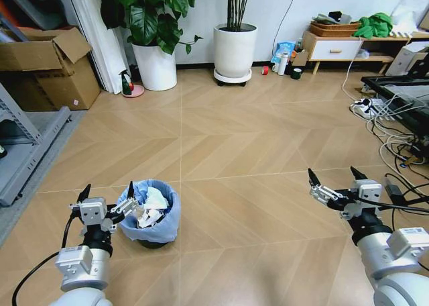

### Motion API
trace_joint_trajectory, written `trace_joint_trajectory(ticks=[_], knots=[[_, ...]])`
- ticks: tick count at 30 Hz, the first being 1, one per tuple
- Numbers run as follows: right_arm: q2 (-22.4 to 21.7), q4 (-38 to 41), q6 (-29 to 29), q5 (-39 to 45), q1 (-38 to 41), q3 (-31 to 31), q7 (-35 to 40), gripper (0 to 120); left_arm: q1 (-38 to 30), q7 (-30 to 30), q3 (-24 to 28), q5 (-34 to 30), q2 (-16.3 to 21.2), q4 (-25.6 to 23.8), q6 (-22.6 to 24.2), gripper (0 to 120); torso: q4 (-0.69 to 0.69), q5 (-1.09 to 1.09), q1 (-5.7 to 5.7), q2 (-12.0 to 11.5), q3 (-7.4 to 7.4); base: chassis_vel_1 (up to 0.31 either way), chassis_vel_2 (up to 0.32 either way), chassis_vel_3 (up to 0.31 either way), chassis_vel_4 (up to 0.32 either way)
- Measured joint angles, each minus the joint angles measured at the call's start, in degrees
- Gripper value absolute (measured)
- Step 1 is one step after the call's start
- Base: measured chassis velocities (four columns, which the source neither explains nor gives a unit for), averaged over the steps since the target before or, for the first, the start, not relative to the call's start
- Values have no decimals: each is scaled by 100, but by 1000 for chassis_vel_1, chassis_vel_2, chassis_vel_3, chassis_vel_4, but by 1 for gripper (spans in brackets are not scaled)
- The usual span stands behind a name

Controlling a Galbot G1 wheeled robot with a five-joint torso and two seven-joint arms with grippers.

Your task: Pick up the trash bin and place the garbage on the floor into it.

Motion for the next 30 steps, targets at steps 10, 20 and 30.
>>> trace_joint_trajectory(ticks=[10,20,30], knots=[[-7,-18,4,3,6,-9,0,100,-9,-9,4,-14,5,19,5,100,0,0,0,0,0,0,0,0,0],[-10,-26,6,6,9,-12,0,100,-13,-13,5,-20,8,27,11,100,0,0,0,0,0,0,0,0,0],[-11,-31,6,10,11,-17,2,100,-12,-14,5,-24,11,31,13,100,0,0,0,0,0,0,0,0,0]])
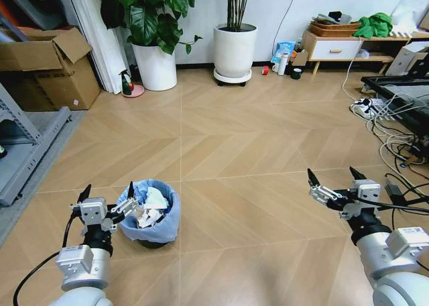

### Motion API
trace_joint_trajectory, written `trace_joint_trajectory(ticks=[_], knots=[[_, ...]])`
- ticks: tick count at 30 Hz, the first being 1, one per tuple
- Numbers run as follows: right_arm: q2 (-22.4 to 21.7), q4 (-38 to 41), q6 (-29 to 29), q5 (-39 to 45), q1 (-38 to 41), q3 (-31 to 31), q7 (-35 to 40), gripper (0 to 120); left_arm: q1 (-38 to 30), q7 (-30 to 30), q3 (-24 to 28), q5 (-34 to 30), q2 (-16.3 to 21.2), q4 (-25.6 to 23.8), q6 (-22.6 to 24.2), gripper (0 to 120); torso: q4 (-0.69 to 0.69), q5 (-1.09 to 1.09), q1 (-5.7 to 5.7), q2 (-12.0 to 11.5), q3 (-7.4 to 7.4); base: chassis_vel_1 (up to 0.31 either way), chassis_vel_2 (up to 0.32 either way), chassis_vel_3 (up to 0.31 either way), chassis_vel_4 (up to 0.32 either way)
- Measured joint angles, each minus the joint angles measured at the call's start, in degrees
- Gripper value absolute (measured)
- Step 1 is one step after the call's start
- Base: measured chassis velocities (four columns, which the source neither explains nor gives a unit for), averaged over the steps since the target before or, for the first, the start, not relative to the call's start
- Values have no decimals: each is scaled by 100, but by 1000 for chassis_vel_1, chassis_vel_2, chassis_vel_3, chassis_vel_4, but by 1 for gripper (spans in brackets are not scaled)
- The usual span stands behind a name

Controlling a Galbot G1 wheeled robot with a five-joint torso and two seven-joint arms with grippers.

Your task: Pick up the trash bin and place the garbage on the floor into it.

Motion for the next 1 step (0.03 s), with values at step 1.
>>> trace_joint_trajectory(ticks=[1], knots=[[0,-1,0,0,0,0,1,100,0,0,0,-1,0,1,0,100,0,0,0,0,0,0,0,0,0]])
